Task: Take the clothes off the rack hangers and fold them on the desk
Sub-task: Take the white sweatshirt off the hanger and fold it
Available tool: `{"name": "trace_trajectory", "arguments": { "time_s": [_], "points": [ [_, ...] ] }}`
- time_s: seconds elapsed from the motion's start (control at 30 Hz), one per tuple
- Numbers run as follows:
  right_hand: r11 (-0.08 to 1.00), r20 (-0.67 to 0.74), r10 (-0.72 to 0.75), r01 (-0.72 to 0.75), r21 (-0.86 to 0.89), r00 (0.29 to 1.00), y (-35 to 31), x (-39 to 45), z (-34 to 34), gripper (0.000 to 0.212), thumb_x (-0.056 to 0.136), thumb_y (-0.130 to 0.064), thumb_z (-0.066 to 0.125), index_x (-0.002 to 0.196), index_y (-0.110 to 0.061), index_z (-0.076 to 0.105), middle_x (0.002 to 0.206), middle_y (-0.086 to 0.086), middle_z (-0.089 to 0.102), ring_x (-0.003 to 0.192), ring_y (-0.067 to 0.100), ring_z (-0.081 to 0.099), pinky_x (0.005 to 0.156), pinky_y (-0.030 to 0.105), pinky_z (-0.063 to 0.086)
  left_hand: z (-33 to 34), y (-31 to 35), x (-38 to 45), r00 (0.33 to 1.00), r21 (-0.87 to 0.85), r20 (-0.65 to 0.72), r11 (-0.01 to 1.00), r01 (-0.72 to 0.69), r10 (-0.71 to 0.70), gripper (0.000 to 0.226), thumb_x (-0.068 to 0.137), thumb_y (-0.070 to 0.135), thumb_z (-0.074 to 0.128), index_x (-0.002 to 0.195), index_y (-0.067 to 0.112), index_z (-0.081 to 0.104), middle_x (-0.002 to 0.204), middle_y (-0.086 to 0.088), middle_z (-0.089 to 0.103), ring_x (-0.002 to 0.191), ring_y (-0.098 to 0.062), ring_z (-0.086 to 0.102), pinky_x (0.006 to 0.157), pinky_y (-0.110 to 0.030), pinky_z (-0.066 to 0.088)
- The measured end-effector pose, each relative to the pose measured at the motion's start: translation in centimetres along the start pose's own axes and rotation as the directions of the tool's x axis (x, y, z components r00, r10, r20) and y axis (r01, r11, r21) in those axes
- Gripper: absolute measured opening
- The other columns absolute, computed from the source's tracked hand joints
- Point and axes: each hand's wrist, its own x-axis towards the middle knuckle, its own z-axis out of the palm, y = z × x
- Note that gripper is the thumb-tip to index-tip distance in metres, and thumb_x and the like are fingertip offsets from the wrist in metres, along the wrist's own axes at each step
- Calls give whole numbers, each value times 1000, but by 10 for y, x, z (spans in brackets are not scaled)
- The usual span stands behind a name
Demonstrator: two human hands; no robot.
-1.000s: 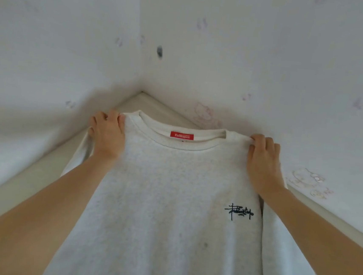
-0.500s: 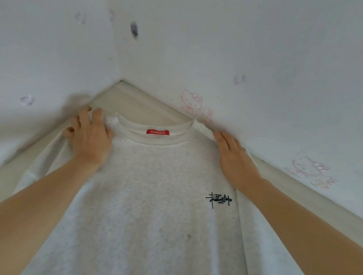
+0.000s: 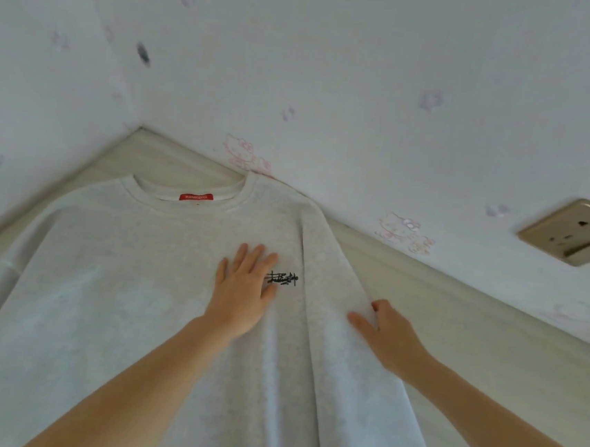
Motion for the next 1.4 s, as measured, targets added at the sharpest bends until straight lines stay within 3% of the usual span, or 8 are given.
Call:
{"name": "trace_trajectory", "arguments": {
  "time_s": [0.17,0.33,0.57,0.77,0.9,1.03,1.17,1.4],
  "points": [
    [996,192,54,-39,-79,980,49,-60,0,51,85,-66,53,104,-20,42,88,-5,59,72,11,59,61,26,47,20,43,-41,982,43,111,988,149,-153,67,97,51,42,154,38,8,163,8,-13,149,-24,-18,118,-55,-5],
    [992,352,61,-17,-129,934,87,-93,-9,17,94,-36,53,97,-20,49,98,-1,58,91,18,59,63,23,41,31,52,-58,953,84,156,965,248,-259,76,92,64,42,152,45,-1,160,13,-20,148,-23,-20,114,-64,-2],
    [984,-12,29,-30,-178,1000,141,-53,-104,10,100,-23,44,94,-15,43,102,12,58,98,30,58,67,27,30,27,54,-57,942,88,179,958,273,-285,82,89,59,55,151,49,3,160,16,-19,148,-20,-18,113,-63,3],
    [957,-335,-14,-85,-278,942,190,-4,-169,12,96,-18,51,100,-8,58,101,16,61,99,35,57,81,40,48,24,55,-55,934,103,185,951,291,-306,84,86,57,61,151,49,7,160,18,-17,149,-18,-16,113,-63,7],
    [887,-323,32,-176,-427,946,219,-2,-168,24,93,-11,51,117,-8,50,117,16,53,112,34,49,88,42,46,19,62,-50,916,124,205,937,326,-345,86,85,53,66,150,47,11,160,18,-14,149,-20,-12,111,-66,10],
    [853,-250,201,-295,-432,947,259,-25,-158,57,92,-40,58,134,-9,35,129,14,40,121,36,42,95,45,45,23,89,-43,914,133,169,928,349,-368,85,85,37,68,152,36,16,162,10,-11,149,-25,-10,116,-61,8],
    [912,-222,181,-249,-328,958,287,-45,-141,65,90,-51,55,140,-17,30,136,10,33,123,35,40,95,46,44,51,137,-47,960,110,177,974,199,-216,88,86,67,51,152,42,-2,159,14,-22,148,-26,-20,114,-62,0],
    [860,-284,118,-241,-451,952,321,-41,-143,66,94,-45,49,147,-19,20,141,9,35,125,32,40,97,42,43,77,168,-47,912,180,298,955,237,-283,125,69,83,53,147,31,-29,151,8,-42,139,-36,-36,110,-70,-5]
  ]
}}
